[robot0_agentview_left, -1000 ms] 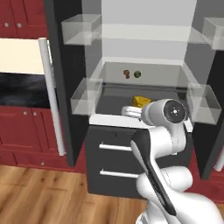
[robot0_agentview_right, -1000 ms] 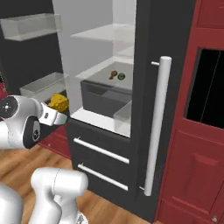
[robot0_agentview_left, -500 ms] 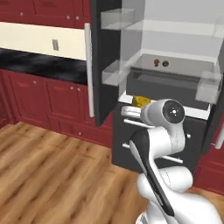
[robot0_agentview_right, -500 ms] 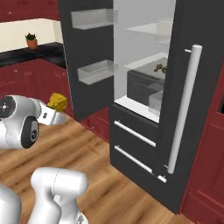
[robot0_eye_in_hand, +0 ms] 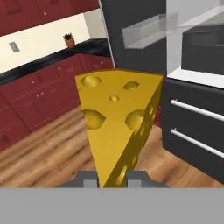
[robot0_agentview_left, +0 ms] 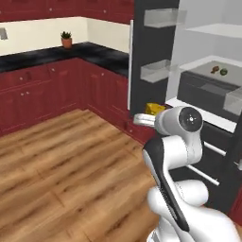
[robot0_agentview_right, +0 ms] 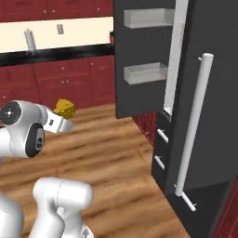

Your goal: Take the cheese, chicken drumstick, and avocado from the fridge and place them on the plate on the dining counter to create an appetizer plate.

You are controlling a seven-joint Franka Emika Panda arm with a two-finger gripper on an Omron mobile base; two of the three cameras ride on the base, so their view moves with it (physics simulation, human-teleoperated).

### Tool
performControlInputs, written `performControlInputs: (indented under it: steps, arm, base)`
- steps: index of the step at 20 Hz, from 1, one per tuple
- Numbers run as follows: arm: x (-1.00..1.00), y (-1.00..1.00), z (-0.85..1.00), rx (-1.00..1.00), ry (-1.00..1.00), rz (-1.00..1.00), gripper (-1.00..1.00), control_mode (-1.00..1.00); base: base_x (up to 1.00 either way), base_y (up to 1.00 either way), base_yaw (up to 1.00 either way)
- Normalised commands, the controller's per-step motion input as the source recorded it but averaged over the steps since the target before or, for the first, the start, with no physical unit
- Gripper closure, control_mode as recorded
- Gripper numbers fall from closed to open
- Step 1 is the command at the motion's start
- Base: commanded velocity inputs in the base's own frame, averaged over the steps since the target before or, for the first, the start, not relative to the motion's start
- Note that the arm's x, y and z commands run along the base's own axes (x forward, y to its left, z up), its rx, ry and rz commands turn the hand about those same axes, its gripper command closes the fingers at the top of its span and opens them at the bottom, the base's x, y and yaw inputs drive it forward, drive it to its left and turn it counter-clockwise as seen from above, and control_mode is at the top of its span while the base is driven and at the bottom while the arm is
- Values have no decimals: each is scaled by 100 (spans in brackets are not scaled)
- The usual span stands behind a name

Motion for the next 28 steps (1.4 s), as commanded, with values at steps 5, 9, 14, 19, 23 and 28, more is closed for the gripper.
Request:
performControlInputs:
  steps: [5, 9, 14, 19, 23, 28]
  arm:
    - [0, 0, 0, 0, 0, 0, 100, 100]
    - [0, 0, 0, 0, 0, 0, 100, 100]
    - [0, 0, 0, 0, 0, 0, 100, 100]
    - [0, 0, 0, 0, 0, 0, 100, 100]
    - [0, 0, 0, 0, 0, 0, 100, 100]
    - [0, 0, 0, 0, 0, 0, 100, 100]
  base:
    - [-65, -41, 67]
    - [-98, 0, 49]
    - [-100, 0, 44]
    - [-100, 8, 38]
    - [-99, 23, 34]
    - [-100, 12, 33]
